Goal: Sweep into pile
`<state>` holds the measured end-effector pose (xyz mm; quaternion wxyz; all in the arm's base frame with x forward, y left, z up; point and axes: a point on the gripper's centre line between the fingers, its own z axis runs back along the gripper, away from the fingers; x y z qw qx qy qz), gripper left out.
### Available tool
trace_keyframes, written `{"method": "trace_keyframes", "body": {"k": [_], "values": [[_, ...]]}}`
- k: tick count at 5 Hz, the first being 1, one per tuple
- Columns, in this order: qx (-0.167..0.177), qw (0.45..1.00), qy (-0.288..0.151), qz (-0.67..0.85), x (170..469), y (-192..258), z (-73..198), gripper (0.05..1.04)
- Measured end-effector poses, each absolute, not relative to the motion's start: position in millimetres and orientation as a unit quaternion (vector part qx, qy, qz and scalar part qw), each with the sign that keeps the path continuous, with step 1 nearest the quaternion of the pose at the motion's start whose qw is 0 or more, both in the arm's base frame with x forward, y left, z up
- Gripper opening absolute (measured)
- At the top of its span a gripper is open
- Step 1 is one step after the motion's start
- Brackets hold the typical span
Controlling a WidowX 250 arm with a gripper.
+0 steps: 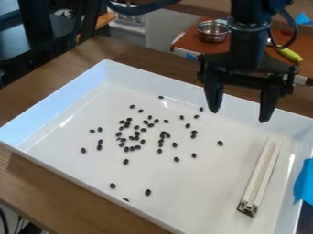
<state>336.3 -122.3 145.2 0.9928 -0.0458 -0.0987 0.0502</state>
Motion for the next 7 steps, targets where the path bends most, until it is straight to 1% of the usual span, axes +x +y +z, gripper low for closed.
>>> {"method": "trace_keyframes", "body": {"k": [1,2,3,4,5,6,7], "values": [[-0.039,0.995,-0.075,0.051,332.3,-121.8,127.9,0.989],[-0.064,0.993,-0.087,0.048,338.3,-128.6,118.7,0.989],[-0.069,0.992,-0.093,0.045,345.7,-130.4,103.8,0.989],[-0.060,0.993,-0.081,0.056,347.0,-130.5,88.8,0.989],[-0.070,0.994,-0.054,0.060,343.7,-135.8,81.3,0.989],[-0.084,0.993,-0.055,0.066,346.6,-141.3,88.0,0.989],[-0.086,0.993,-0.053,0.067,343.8,-149.0,88.4,0.989]]}}
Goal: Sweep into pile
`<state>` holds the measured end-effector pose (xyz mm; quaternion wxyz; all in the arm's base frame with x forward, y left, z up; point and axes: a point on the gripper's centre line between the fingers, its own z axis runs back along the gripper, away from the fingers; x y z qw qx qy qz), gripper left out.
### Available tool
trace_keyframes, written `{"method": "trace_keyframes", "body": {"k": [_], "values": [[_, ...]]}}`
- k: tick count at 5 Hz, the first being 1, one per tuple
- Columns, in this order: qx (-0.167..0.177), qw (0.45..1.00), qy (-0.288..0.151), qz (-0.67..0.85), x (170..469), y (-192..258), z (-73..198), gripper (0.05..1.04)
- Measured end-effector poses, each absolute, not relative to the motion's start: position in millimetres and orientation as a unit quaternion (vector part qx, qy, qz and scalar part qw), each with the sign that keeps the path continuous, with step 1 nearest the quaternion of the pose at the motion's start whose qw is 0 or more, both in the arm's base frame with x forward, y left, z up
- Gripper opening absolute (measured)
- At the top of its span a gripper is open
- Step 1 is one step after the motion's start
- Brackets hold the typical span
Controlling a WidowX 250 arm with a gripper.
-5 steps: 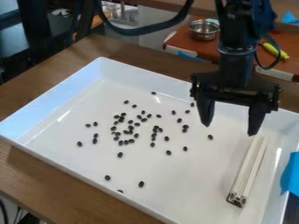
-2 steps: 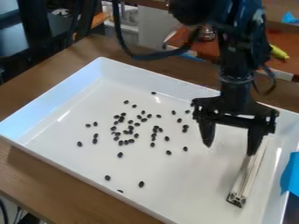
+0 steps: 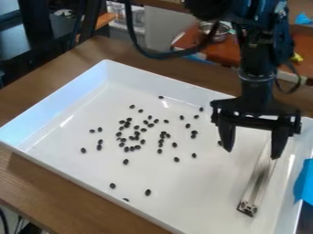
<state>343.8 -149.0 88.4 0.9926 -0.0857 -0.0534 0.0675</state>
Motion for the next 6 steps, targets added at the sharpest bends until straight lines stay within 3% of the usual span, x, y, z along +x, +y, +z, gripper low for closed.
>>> {"method": "trace_keyframes", "body": {"k": [2,3,5,6], "values": [[-0.063,0.994,-0.069,0.059,345.1,-161.5,74.5,0.989],[-0.050,0.994,-0.078,0.059,347.2,-162.9,68.7,0.942],[-0.041,0.995,-0.080,0.051,345.4,-155.7,54.8,0.391],[-0.043,0.994,-0.081,0.057,346.0,-138.3,54.8,0.379]]}}
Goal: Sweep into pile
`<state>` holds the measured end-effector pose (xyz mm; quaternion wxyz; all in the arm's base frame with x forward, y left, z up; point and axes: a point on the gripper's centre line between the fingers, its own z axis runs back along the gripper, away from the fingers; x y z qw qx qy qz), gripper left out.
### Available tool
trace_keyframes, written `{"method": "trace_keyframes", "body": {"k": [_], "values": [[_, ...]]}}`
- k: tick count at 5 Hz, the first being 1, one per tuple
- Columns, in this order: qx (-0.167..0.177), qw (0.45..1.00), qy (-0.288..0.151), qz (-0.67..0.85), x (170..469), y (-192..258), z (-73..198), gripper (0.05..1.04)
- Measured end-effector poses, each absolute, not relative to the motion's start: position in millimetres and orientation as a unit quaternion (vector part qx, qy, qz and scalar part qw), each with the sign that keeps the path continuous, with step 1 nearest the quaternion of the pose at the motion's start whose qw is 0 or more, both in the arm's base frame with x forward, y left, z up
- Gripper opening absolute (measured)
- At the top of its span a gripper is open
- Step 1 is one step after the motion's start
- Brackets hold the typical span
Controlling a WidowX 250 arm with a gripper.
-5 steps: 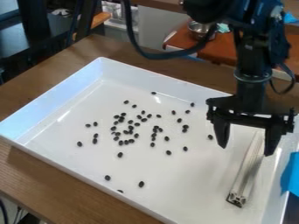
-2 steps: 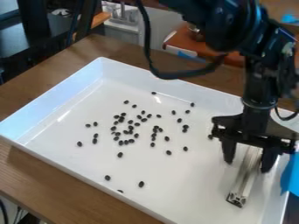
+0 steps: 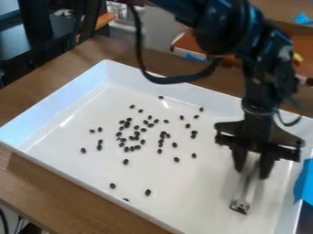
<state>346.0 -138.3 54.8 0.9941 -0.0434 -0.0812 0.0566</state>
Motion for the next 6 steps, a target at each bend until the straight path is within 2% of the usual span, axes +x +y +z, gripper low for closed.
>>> {"method": "trace_keyframes", "body": {"k": [2,3,5,6], "values": [[-0.055,0.992,-0.077,0.087,360.9,-81.7,54.8,0.379],[-0.062,0.992,-0.071,0.084,357.8,-63.5,53.8,0.379],[-0.064,0.993,-0.062,0.080,330.5,-30.5,52.7,0.379],[-0.077,0.992,-0.039,0.088,322.5,-5.1,52.5,0.379]]}}
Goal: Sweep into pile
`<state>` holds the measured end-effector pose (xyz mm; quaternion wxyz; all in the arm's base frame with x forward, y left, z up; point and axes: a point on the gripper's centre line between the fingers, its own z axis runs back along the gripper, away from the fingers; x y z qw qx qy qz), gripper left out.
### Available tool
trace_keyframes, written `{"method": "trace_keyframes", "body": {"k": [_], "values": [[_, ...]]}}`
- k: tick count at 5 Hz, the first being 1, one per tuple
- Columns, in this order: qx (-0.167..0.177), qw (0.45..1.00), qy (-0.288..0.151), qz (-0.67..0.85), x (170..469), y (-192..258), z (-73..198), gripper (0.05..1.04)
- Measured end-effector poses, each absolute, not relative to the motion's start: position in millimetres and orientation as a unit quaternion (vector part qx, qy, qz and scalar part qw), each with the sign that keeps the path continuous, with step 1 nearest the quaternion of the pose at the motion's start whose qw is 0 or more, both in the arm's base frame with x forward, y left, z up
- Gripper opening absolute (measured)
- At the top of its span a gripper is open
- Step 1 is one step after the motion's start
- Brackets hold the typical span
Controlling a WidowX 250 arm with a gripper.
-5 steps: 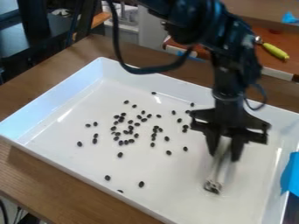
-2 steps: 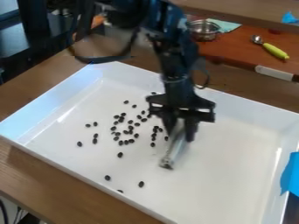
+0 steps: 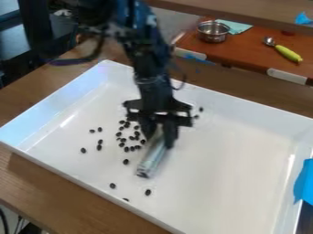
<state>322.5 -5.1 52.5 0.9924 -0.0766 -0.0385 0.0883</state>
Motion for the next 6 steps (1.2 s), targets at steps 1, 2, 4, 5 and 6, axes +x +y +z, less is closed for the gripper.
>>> {"method": "trace_keyframes", "body": {"k": [1,2,4,5,6], "values": [[-0.071,0.991,-0.038,0.110,316.8,23.4,50.7,0.379],[-0.047,0.990,-0.066,0.116,316.1,50.3,50.0,0.379],[-0.012,0.990,-0.077,0.121,299.5,109.7,51.4,0.379],[-0.017,0.991,-0.059,0.121,274.0,123.5,52.9,0.379],[-0.056,0.988,-0.051,0.133,265.4,108.6,69.2,0.379]]}}
